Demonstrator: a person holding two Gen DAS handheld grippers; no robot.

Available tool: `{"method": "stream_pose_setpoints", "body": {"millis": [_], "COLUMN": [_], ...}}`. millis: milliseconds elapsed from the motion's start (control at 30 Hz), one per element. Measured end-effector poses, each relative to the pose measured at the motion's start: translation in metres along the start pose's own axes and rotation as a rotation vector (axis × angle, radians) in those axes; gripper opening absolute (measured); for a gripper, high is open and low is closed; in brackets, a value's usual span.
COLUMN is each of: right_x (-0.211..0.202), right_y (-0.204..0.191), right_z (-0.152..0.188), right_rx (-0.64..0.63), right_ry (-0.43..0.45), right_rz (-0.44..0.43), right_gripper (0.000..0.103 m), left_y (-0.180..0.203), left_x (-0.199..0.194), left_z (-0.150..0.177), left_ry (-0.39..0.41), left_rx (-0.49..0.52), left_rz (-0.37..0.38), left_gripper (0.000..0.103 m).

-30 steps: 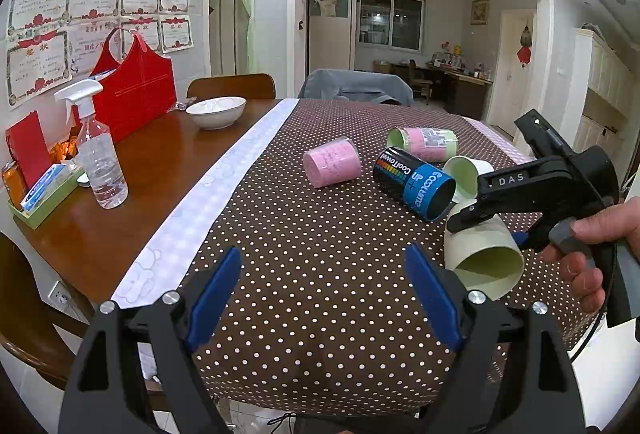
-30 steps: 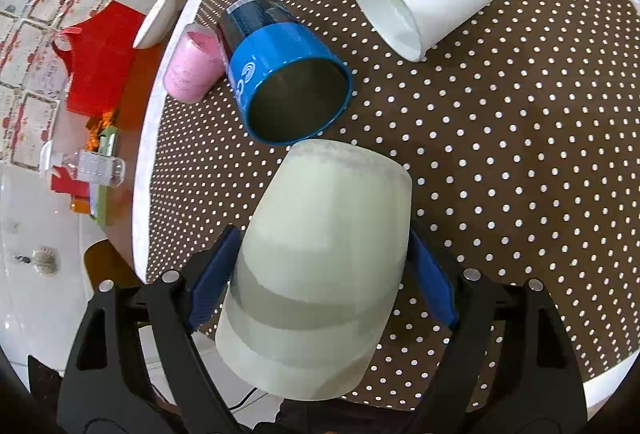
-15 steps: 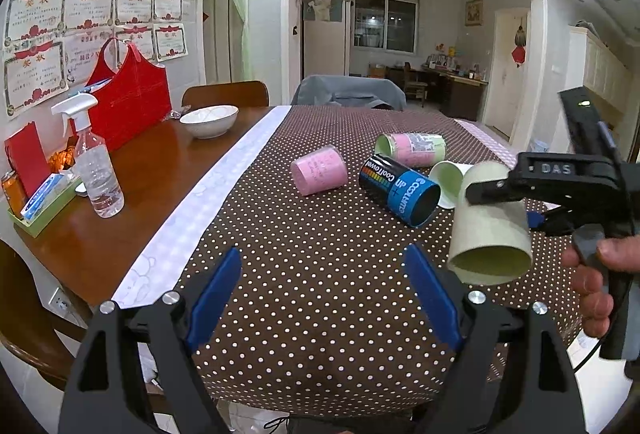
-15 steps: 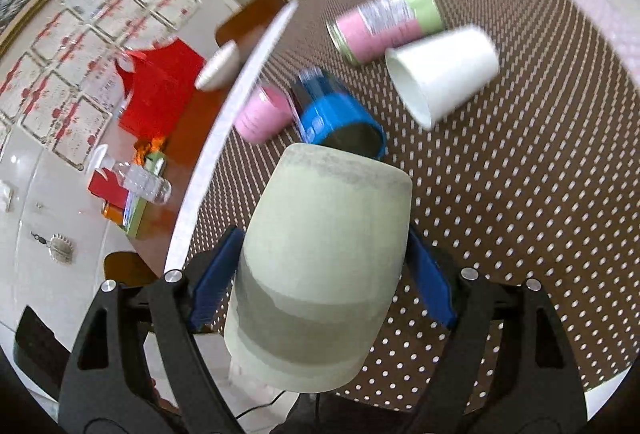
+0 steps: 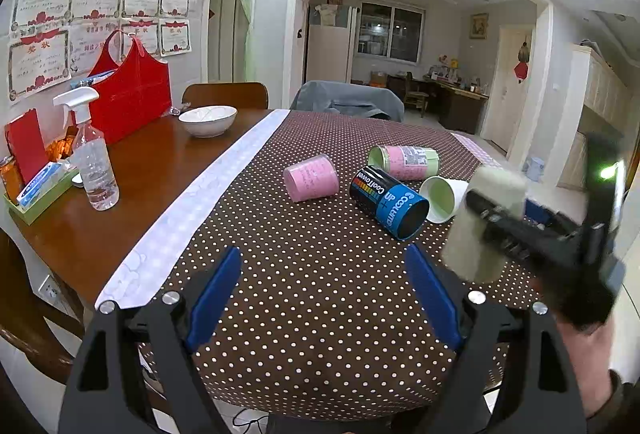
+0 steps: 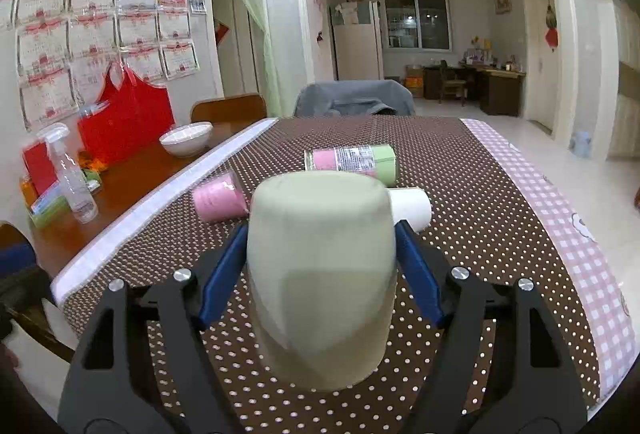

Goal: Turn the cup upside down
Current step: 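Lift the cup with the right tool and set it rim-down on the table, then open the right tool and release the upside-down cup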

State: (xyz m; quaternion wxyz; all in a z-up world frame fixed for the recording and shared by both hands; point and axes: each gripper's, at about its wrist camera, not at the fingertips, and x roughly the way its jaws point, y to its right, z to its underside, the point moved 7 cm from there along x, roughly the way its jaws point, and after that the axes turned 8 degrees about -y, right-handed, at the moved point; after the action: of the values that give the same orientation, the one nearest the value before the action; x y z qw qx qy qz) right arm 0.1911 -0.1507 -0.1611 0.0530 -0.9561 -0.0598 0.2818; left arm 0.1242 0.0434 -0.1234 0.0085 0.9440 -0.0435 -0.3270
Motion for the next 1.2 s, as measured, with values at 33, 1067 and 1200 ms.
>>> {"method": "stream_pose_setpoints", "body": {"millis": [33,1067,1200], "right_x": [0.01,-0.033,-0.049], "right_y": [0.001,0.008,0.011], "right_z": [0.005,0.004,-0.001], "right_rx": [0.011,0.036,0.051], "right_ry": [-0.03,0.001,0.019], "right_rz": [-0.009,-0.009,-0.017], "right_gripper": [0.072,0.097,0.097], "left_y": [0.001,0.029,0.035], "left_x": [0.001,-0.012,-0.018], "left_z": [0.001,0.003,0.001], "left_ry": [-0.004,0.007,0.017], "left_rx": [0.002,0.047,0.058], "left_rz": [0.0,0.022,0.024], "left_gripper": [0.083,0.083,0.083]}}
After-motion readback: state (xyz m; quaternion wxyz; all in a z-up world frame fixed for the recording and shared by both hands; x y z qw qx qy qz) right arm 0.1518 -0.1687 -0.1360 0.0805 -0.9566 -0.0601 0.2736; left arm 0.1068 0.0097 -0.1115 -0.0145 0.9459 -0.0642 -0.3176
